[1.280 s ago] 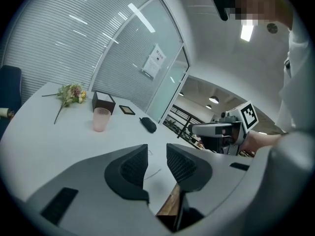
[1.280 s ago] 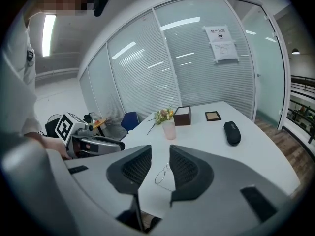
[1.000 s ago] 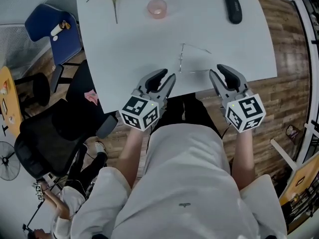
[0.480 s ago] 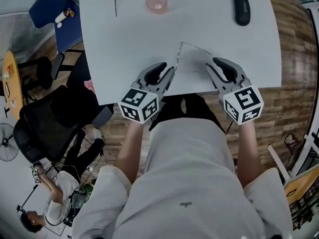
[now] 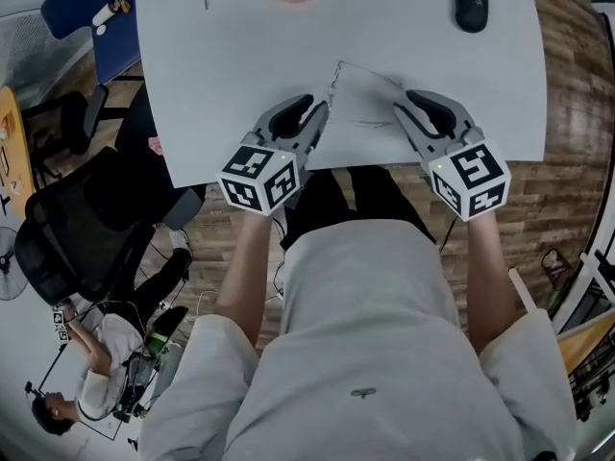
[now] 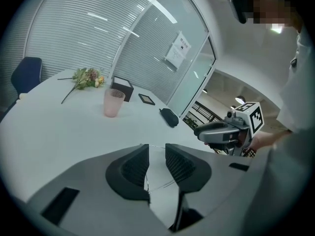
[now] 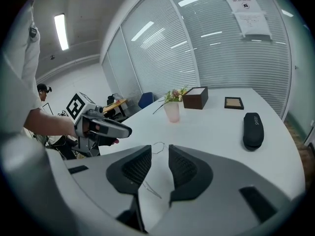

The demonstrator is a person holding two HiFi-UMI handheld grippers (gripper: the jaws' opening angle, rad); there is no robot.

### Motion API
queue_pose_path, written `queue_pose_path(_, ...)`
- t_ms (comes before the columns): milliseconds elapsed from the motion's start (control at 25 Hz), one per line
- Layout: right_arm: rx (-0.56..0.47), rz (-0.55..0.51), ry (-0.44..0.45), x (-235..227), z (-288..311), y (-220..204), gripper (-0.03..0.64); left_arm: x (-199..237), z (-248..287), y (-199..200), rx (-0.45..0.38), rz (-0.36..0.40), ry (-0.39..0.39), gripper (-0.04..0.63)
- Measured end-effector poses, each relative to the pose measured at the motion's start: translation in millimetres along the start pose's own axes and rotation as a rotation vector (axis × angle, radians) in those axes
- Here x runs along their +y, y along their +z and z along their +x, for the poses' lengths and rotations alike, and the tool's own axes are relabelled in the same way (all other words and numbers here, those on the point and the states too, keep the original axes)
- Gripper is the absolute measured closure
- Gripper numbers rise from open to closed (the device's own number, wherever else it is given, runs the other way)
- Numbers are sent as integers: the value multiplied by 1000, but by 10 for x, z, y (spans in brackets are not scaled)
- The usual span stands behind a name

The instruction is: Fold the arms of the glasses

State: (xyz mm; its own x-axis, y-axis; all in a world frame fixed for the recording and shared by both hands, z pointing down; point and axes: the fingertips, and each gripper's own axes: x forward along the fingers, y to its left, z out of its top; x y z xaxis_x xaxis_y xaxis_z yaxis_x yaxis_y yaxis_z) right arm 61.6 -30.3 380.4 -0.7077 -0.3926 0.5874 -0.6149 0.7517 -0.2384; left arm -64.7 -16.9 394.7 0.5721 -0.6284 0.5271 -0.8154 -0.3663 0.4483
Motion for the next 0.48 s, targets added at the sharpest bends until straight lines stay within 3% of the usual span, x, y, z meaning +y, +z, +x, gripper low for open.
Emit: queue_pose_path(480, 56, 11, -30, -100, 155, -215, 508, 147, 246, -203, 64, -58, -46, 492)
